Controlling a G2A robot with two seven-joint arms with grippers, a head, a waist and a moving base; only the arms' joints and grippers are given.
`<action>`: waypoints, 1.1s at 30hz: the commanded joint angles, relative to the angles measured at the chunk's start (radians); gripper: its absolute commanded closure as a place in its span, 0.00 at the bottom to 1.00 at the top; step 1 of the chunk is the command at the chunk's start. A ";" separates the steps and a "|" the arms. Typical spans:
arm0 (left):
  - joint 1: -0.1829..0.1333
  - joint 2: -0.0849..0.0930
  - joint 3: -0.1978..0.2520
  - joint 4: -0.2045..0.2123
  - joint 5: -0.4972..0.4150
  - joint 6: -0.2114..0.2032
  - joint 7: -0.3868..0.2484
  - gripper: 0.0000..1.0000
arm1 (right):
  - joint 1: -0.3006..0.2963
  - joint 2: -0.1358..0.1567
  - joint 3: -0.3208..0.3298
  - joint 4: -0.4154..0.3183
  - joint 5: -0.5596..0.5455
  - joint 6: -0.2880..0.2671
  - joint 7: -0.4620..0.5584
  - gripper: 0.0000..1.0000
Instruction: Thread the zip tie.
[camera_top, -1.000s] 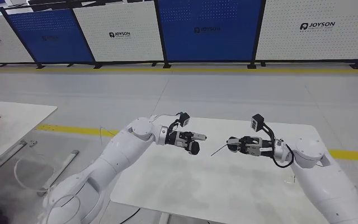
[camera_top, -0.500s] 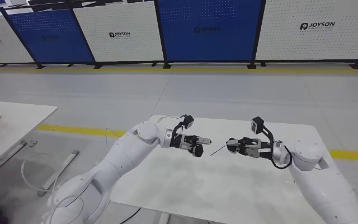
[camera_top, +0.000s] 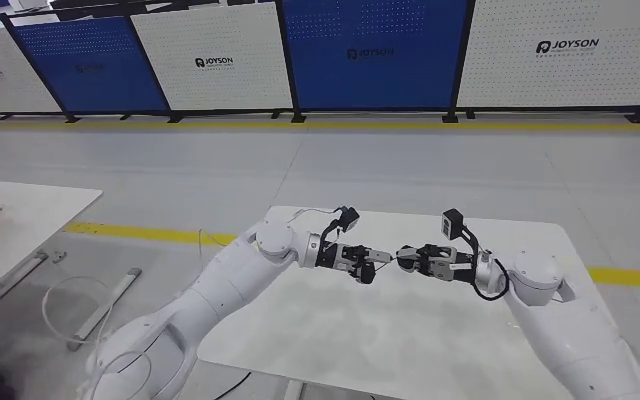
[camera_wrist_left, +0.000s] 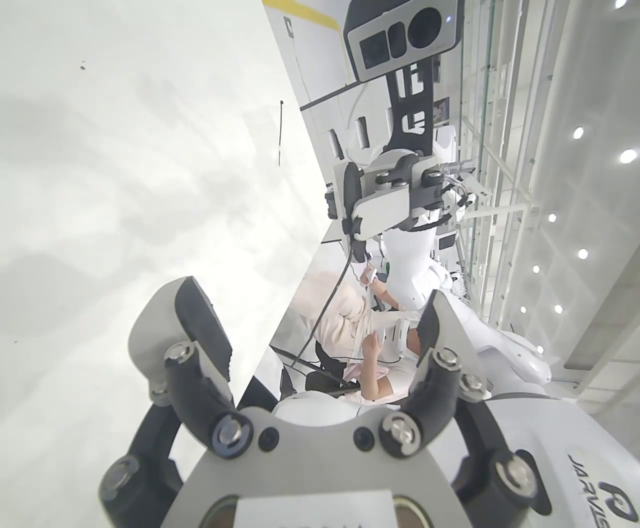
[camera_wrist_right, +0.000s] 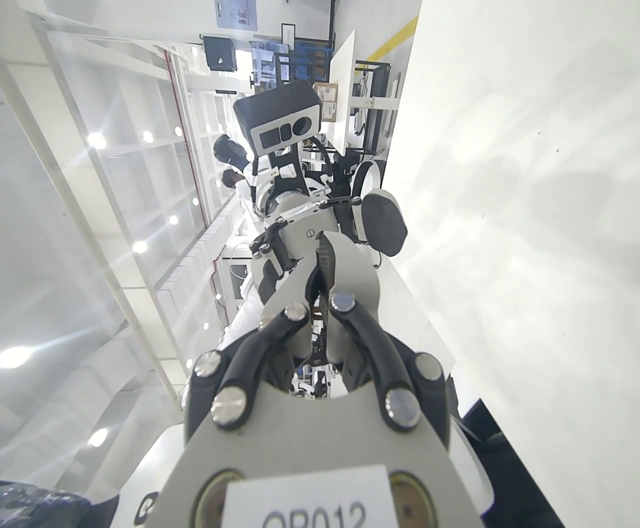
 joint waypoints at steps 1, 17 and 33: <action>0.000 0.000 0.000 0.000 0.000 0.000 0.000 0.00 | 0.000 0.000 0.000 0.000 0.000 0.000 0.000 1.00; 0.029 0.006 -0.046 -0.019 0.020 -0.009 0.042 0.56 | 0.000 0.000 0.000 0.000 0.000 0.000 0.000 1.00; 0.026 -0.008 -0.055 -0.013 0.006 -0.002 -0.007 0.91 | 0.000 0.000 0.000 0.000 0.000 0.000 0.000 1.00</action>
